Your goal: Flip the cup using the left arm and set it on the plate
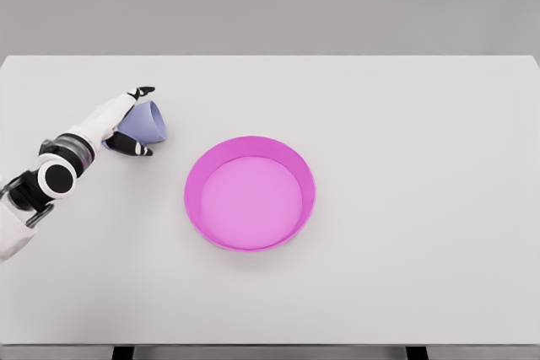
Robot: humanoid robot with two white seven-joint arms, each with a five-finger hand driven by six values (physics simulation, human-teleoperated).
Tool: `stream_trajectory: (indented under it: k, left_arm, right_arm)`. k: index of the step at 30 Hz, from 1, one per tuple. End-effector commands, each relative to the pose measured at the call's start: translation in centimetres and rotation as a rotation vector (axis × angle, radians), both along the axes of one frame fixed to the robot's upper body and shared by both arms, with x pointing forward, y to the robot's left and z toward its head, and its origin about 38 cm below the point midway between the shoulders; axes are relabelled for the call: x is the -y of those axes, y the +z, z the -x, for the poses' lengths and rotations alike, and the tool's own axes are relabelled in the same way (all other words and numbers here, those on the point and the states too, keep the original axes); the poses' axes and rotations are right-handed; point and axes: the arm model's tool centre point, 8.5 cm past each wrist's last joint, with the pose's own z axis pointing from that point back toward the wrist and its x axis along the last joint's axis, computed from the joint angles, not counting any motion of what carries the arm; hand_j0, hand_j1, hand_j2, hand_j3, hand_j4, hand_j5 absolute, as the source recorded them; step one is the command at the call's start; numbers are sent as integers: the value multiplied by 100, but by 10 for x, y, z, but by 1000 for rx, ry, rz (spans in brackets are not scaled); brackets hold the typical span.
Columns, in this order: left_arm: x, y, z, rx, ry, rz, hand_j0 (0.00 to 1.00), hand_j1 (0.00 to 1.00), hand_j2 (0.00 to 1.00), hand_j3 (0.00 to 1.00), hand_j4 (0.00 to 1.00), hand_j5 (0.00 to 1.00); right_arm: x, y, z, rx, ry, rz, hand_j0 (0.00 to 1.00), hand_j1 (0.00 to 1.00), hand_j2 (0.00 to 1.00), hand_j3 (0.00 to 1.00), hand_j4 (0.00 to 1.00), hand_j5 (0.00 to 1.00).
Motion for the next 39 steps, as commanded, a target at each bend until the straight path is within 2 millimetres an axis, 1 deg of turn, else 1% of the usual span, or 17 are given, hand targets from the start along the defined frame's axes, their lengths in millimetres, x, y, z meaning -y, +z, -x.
stream_trajectory:
  k: [1, 2, 3, 4, 5, 7, 9, 10, 13, 16, 18, 21, 22, 24, 30, 33, 39]
  left_arm:
    - [0, 0, 0, 1, -1, -4, 93, 93, 93, 93, 93, 93]
    - [0, -1, 1, -1, -3, -4, 90, 90, 90, 90, 90, 90]
    - [2, -1, 1, -2, -7, -2, 80, 80, 80, 80, 80, 80]
    - [1, -1, 2, -7, -5, -7, 74, 74, 74, 74, 74, 74]
    - [1, -2, 2, -15, 6, -13, 74, 74, 74, 74, 74, 74]
    - [2, -1, 3, -15, 6, -13, 66, 66, 66, 66, 66, 66]
    - [5, 6, 5, -1, -9, -9, 64, 64, 64, 64, 64, 64]
    - [6, 9, 6, 5, -16, -7, 61, 61, 61, 61, 61, 61]
    - [6, 12, 4, 14, -11, -4, 62, 62, 62, 62, 62, 62]
    - [10, 16, 3, 31, -13, 23, 63, 63, 63, 63, 63, 63]
    - [12, 27, 3, 48, -19, 87, 66, 66, 66, 66, 66, 66]
    - [25, 42, 5, 95, -95, 181, 66, 66, 66, 66, 66, 66]
    - [26, 46, 5, 111, -113, 207, 66, 66, 66, 66, 66, 66]
    - [31, 50, 8, 145, -174, 258, 66, 66, 66, 66, 66, 66]
    - [51, 62, 24, 202, -330, 465, 66, 66, 66, 66, 66, 66]
    - [57, 62, 35, 217, -381, 562, 66, 66, 66, 66, 66, 66]
    - [66, 61, 49, 190, -400, 689, 67, 67, 67, 67, 67, 67]
  right_arm:
    - [0, 0, 0, 0, 0, 0, 100, 100, 100, 100, 100, 100]
    - [0, 0, 0, 1, 0, 0, 100, 100, 100, 100, 100, 100]
    - [0, 0, 0, -1, 1, 0, 100, 100, 100, 100, 100, 100]
    - [0, 0, 0, 0, 1, -1, 100, 100, 100, 100, 100, 100]
    - [0, 0, 0, 0, 0, 0, 100, 100, 100, 100, 100, 100]
    - [0, 0, 0, -1, 1, 0, 100, 100, 100, 100, 100, 100]
    - [0, 0, 0, 0, 1, 0, 100, 100, 100, 100, 100, 100]
    - [0, 0, 0, 1, 0, 0, 100, 100, 100, 100, 100, 100]
    - [0, 0, 0, 0, 0, 0, 100, 100, 100, 100, 100, 100]
    - [0, 0, 0, 0, 0, 0, 100, 100, 100, 100, 100, 100]
    - [0, 0, 0, 0, 0, 0, 100, 100, 100, 100, 100, 100]
    - [0, 0, 0, 0, 1, 0, 100, 100, 100, 100, 100, 100]
    - [0, 0, 0, 0, 0, 0, 100, 100, 100, 100, 100, 100]
    - [0, 0, 0, 0, 1, 0, 100, 100, 100, 100, 100, 100]
    - [0, 0, 0, -1, 1, 0, 100, 100, 100, 100, 100, 100]
    - [0, 0, 0, -1, 1, 0, 100, 100, 100, 100, 100, 100]
    - [0, 0, 0, 0, 0, 0, 100, 100, 100, 100, 100, 100]
